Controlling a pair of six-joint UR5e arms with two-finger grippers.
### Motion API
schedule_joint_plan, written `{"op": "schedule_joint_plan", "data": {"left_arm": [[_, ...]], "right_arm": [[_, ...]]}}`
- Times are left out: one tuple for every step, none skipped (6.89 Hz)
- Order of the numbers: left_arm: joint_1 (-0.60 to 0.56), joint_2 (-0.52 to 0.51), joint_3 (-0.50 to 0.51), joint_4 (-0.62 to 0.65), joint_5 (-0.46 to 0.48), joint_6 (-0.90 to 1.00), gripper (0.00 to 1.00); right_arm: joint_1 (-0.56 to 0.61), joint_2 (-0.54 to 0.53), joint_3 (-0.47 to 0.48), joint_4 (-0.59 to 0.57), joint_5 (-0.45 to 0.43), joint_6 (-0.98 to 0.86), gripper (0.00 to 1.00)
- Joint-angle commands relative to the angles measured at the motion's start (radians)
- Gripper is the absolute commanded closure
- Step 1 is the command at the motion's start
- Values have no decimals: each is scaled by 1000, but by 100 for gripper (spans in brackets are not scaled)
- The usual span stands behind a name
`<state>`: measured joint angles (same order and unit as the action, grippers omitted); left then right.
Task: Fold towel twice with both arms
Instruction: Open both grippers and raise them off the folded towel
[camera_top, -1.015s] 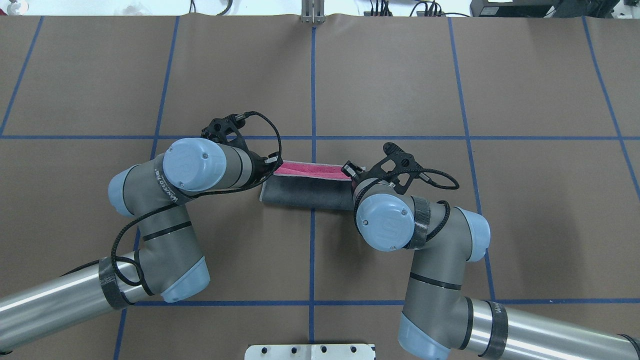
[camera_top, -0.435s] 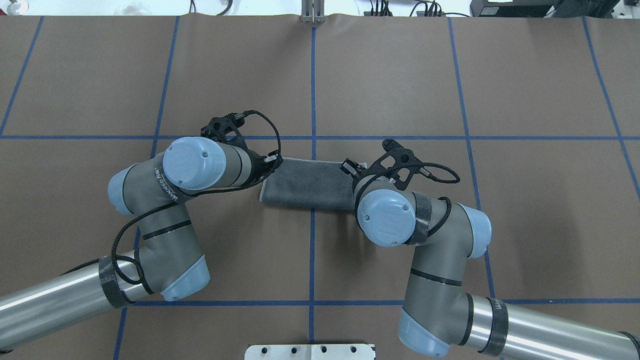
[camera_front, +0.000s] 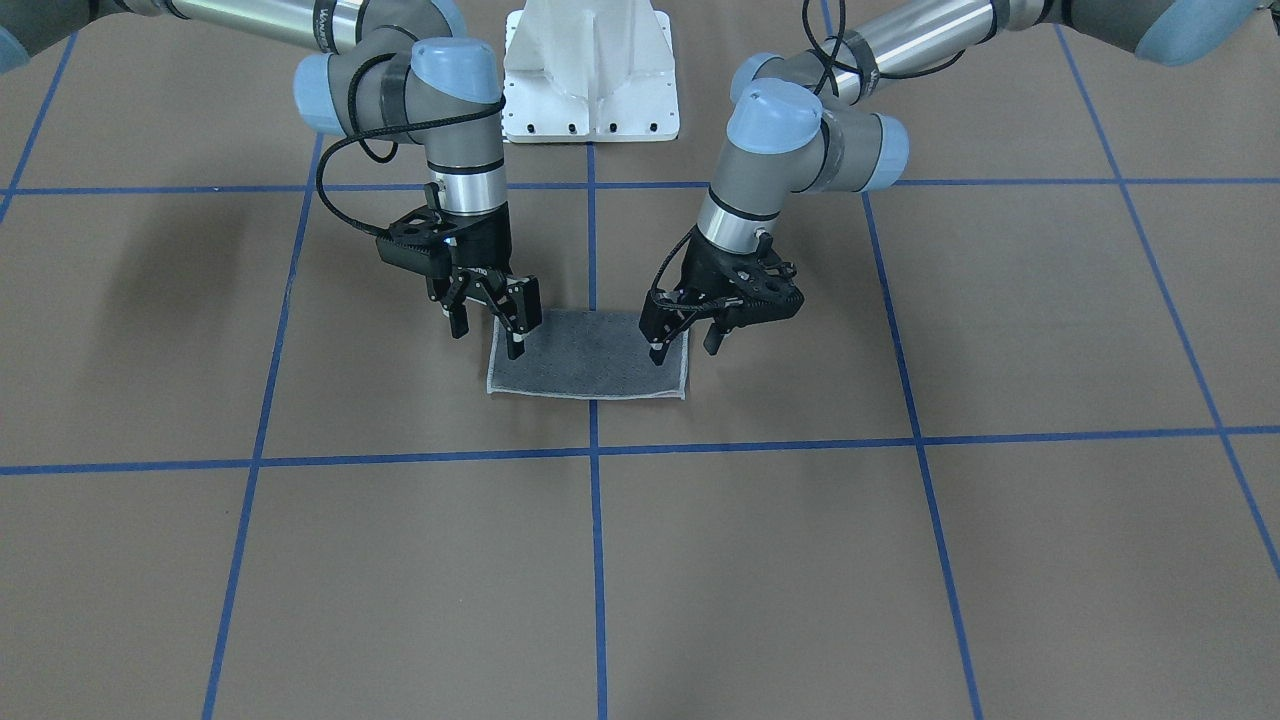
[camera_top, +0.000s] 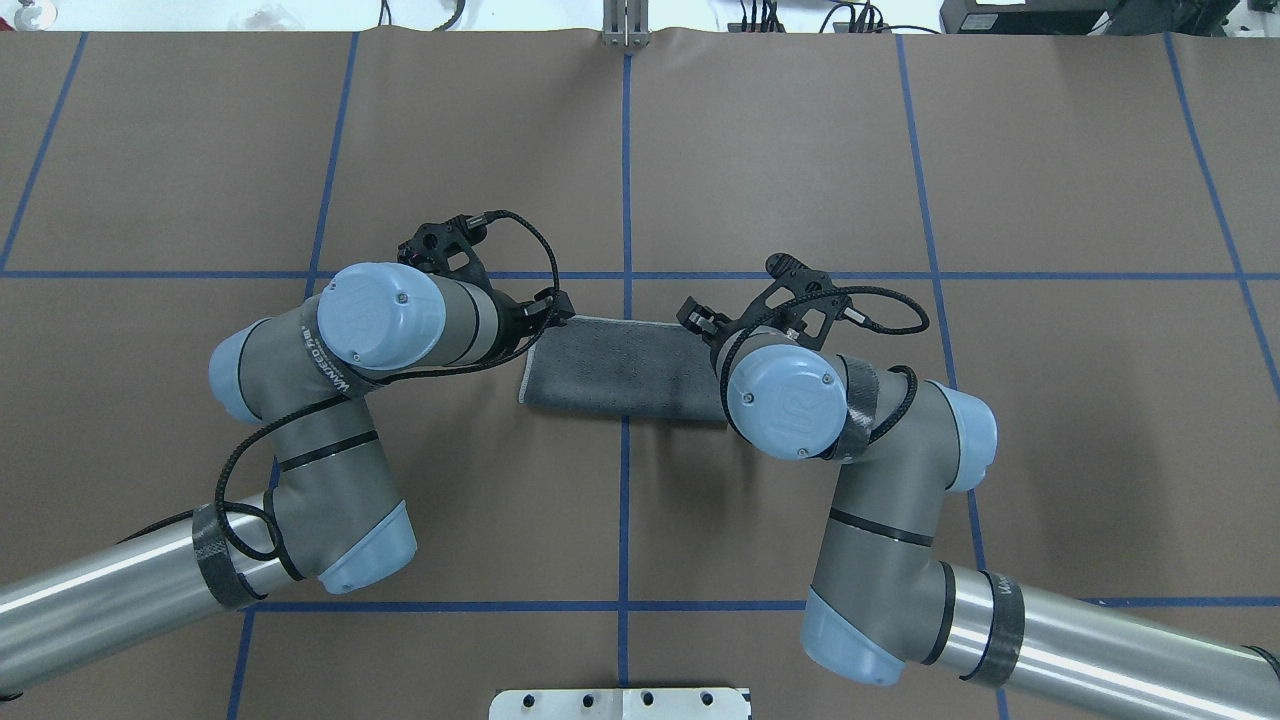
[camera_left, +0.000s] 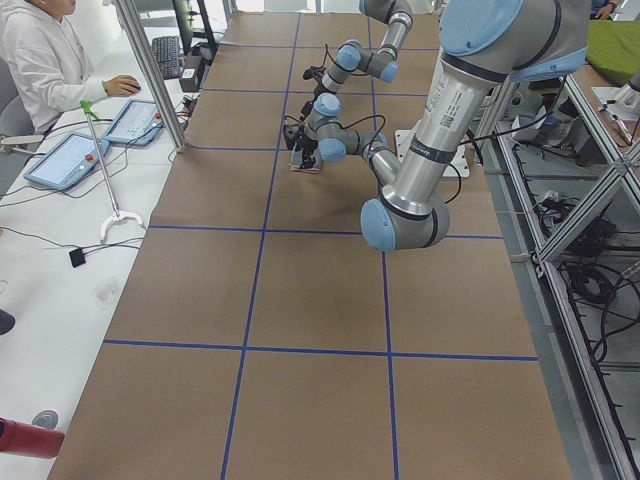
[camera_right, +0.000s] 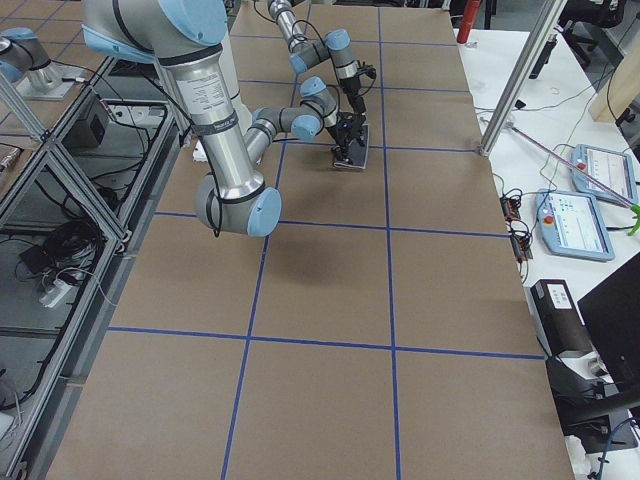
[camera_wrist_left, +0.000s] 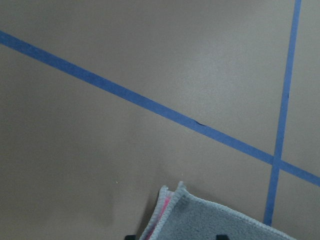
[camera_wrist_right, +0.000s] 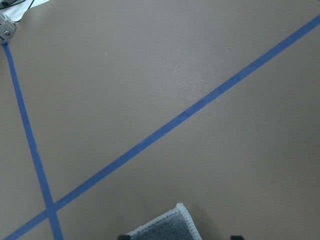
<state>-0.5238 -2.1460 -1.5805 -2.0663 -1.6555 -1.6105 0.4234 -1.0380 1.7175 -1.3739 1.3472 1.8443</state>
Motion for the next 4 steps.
{"op": "schedule_joint_plan", "data": {"left_arm": [[-5, 9, -48, -3, 0, 52, 0], [-4, 9, -52, -3, 3, 52, 0], [-2, 8, -53, -6, 5, 50, 0], [-2, 5, -52, -23, 5, 52, 0]], "right_arm": [[78, -8, 43, 1, 120, -219, 1], [98, -8, 51, 19, 124, -232, 1], [109, -14, 60, 63, 118, -256, 0], [110, -23, 69, 150, 115, -361, 0]]}}
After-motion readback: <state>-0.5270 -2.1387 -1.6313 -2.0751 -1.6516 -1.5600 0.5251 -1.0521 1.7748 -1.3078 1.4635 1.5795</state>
